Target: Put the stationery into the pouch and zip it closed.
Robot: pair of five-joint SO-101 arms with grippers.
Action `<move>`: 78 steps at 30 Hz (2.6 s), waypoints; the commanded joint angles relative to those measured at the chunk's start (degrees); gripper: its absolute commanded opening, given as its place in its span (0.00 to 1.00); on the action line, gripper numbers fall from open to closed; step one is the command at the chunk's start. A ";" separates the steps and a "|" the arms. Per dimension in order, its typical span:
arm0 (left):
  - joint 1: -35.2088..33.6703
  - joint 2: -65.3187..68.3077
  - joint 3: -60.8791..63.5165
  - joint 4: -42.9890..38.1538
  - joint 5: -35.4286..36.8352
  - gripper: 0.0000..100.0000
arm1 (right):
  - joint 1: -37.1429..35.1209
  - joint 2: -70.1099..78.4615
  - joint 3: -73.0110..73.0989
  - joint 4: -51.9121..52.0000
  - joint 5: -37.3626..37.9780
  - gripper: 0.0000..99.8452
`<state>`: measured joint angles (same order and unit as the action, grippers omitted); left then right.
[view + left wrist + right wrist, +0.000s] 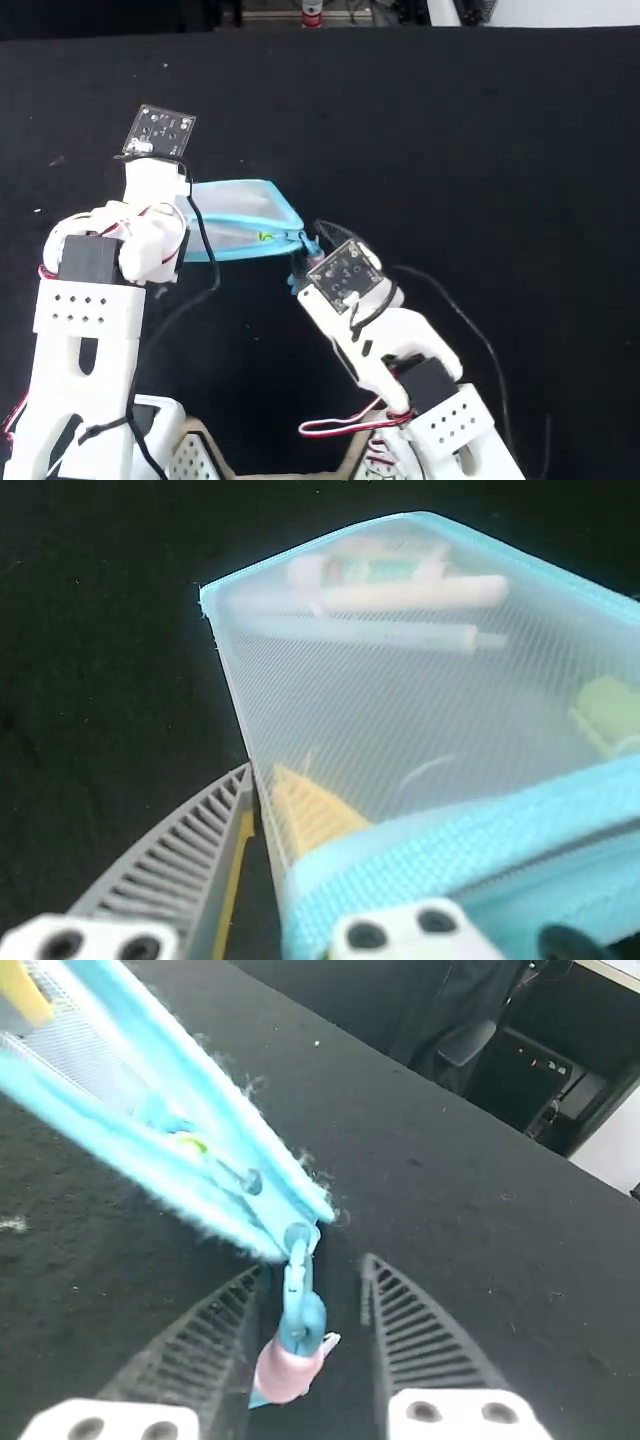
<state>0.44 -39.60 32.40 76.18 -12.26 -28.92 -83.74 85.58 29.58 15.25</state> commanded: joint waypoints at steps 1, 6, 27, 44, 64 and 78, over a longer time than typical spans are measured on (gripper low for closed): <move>2.33 0.97 1.89 0.18 -0.18 0.03 | 0.70 0.31 -3.74 -1.49 -0.09 0.15; 2.33 0.97 1.89 0.18 -0.18 0.03 | 0.79 0.31 -3.74 -1.58 0.35 0.13; 2.42 0.62 1.80 0.18 -0.18 0.03 | 3.52 -4.09 -12.26 10.99 3.96 0.01; 2.33 0.35 -7.25 3.69 4.48 0.04 | 3.52 -6.37 -12.79 10.37 3.96 0.01; -5.58 0.35 -28.62 13.71 4.22 0.19 | 3.43 30.37 -44.79 16.62 3.87 0.01; -11.21 -2.20 -31.87 16.26 4.22 0.19 | 3.69 51.12 -65.45 17.67 3.96 0.01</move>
<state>-9.32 -38.90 5.32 90.86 -8.13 -26.02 -33.19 24.48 46.55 18.86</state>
